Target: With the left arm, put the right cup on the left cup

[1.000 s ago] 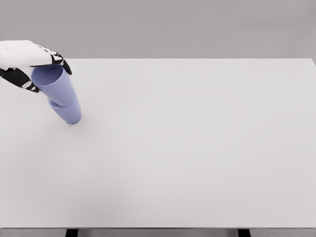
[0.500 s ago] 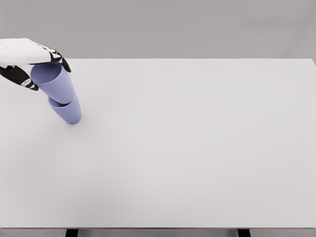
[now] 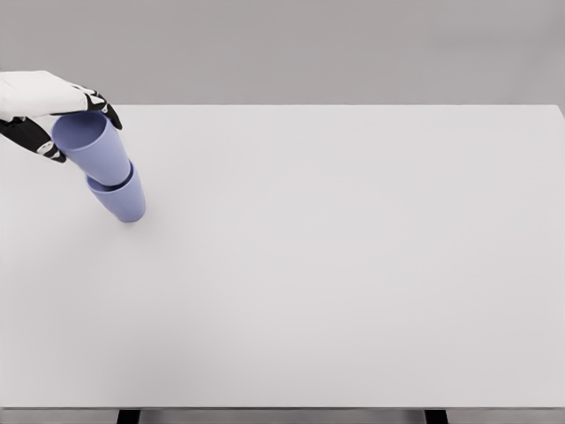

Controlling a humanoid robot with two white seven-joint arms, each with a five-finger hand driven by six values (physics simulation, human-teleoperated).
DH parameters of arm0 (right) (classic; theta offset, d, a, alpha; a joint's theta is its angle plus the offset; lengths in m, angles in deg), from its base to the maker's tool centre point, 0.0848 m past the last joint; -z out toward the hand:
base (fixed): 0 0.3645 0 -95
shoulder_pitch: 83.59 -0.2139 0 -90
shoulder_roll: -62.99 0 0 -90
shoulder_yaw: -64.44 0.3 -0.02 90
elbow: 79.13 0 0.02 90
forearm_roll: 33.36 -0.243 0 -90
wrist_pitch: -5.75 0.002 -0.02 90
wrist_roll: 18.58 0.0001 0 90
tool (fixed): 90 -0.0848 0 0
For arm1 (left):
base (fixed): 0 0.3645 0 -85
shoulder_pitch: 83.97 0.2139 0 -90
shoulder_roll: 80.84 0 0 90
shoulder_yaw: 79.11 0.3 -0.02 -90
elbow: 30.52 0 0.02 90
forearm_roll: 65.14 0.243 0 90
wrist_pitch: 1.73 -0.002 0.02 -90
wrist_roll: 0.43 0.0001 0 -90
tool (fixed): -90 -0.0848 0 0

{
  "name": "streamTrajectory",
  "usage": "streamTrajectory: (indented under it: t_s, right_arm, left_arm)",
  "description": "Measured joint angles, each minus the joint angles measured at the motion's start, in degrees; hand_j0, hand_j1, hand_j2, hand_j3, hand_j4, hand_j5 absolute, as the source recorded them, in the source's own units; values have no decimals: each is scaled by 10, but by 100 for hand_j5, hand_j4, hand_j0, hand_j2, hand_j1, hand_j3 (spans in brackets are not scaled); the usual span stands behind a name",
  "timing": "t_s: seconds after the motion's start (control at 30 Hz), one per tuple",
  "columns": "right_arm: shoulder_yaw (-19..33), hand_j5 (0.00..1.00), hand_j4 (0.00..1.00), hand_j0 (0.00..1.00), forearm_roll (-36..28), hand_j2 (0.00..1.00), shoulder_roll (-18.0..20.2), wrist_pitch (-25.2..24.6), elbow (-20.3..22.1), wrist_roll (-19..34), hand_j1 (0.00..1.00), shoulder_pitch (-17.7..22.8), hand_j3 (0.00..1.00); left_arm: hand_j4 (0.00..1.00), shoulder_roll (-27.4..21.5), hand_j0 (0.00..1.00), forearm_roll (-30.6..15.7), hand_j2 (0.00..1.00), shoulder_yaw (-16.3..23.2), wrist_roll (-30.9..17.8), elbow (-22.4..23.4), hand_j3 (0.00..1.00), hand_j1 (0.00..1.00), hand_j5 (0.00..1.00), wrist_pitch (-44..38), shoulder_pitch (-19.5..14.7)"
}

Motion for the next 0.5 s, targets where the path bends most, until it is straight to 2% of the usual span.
streamTrajectory:
  t_s: [0.5]
  right_arm:
    - [0, 100, 100, 100, 0, 100, 0, 0, 0, 0, 100, 0, 100]
  left_arm:
    - [73, 4, 73, 0, 73, 3, 0, 18, 73, 73, 73, 3, 1]
